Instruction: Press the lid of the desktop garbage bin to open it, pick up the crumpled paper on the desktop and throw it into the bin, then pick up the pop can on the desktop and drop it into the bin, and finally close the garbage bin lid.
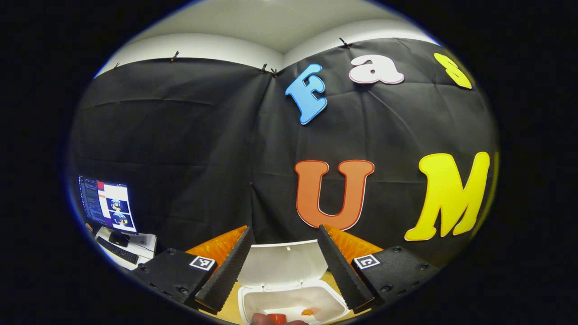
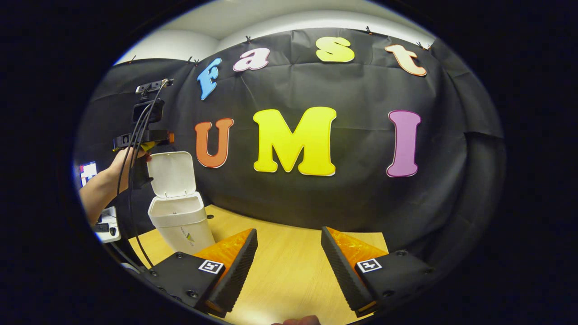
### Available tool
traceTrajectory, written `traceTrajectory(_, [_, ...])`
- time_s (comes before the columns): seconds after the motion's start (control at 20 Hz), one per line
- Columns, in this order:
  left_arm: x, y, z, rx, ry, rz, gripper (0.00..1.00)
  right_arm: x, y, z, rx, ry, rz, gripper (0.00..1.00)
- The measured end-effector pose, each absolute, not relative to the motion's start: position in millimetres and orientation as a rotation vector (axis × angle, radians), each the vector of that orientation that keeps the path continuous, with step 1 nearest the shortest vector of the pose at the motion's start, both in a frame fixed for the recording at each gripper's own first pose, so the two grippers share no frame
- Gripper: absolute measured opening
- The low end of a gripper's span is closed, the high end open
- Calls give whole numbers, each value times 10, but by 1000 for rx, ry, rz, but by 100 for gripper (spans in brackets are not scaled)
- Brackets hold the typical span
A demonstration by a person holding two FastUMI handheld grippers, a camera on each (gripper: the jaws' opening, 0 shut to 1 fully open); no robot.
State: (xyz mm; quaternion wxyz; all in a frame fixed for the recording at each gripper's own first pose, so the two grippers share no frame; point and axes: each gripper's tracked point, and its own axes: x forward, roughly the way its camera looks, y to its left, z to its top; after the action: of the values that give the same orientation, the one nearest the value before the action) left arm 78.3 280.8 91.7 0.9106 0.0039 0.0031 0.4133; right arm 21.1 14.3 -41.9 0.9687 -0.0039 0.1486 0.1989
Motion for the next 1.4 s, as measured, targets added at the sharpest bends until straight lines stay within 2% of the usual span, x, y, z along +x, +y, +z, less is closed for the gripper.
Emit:
traceTrajectory(0.05, [807, 2869, 922, 8, 7, 863, 95, 235, 142, -456, -10, 306, 401, 91])
traceTrajectory(0.5, [1184, 3241, 772, -45, 91, 921, 95, 282, 5, -688, 44, 382, 325, 91])
traceTrajectory(0.85, [1368, 3515, 417, -119, 207, 985, 96, 280, -213, -855, 84, 438, 243, 91])
traceTrajectory(1.2, [1268, 3326, 302, -122, 259, 1026, 98, 294, -237, -839, 96, 432, 246, 90])
traceTrajectory(1.4, [1131, 3038, 229, -124, 256, 1003, 98, 243, -238, -851, 98, 426, 274, 90])
